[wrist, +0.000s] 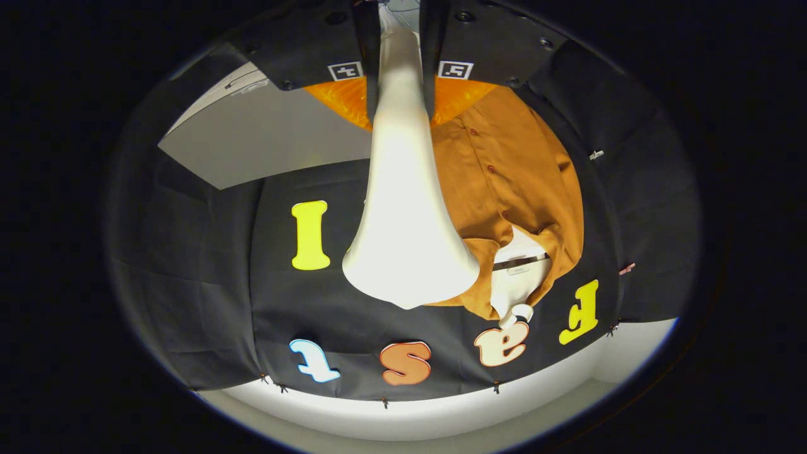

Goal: Iron the clothes twice with a garment steamer, once on the left side and once on the right side.

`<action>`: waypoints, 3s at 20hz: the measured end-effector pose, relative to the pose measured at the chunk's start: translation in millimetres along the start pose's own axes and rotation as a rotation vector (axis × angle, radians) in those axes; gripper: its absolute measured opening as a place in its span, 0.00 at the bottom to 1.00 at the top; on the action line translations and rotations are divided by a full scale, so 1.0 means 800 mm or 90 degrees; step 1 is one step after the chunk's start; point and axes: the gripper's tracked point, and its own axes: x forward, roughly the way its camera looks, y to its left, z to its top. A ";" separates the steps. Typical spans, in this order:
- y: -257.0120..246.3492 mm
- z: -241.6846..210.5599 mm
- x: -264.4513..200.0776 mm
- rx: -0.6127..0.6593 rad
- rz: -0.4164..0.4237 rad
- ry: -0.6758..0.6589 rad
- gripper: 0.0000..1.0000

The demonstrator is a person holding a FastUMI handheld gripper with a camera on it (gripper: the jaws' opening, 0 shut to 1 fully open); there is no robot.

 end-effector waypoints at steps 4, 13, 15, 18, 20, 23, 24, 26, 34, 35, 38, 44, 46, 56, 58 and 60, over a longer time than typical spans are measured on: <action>0.031 -0.012 0.029 -0.006 -0.018 -0.003 0.28; 0.060 -0.041 0.121 -0.033 -0.064 -0.031 0.28; 0.066 -0.050 0.136 -0.043 -0.061 -0.033 0.28; 0.063 -0.065 0.153 -0.049 -0.069 -0.037 0.28; 0.062 -0.070 0.160 -0.058 -0.076 -0.047 0.28; 0.059 -0.084 0.166 -0.072 -0.083 -0.056 0.28; 0.058 -0.091 0.166 -0.073 -0.083 -0.059 0.28; 0.057 -0.108 0.170 -0.071 -0.084 -0.058 0.28; 0.053 -0.196 0.179 -0.064 -0.084 -0.036 0.28; 0.051 -0.207 0.181 -0.063 -0.084 -0.033 0.28; 0.047 -0.240 0.184 -0.065 -0.081 -0.019 0.28; 0.042 -0.294 0.182 -0.071 -0.080 -0.009 0.28; 0.040 -0.315 0.181 -0.071 -0.081 0.000 0.28; 0.039 -0.389 0.173 -0.065 -0.080 0.026 0.28; 0.041 -0.417 0.174 -0.073 -0.078 0.041 0.28; 0.040 -0.444 0.169 -0.073 -0.079 0.062 0.28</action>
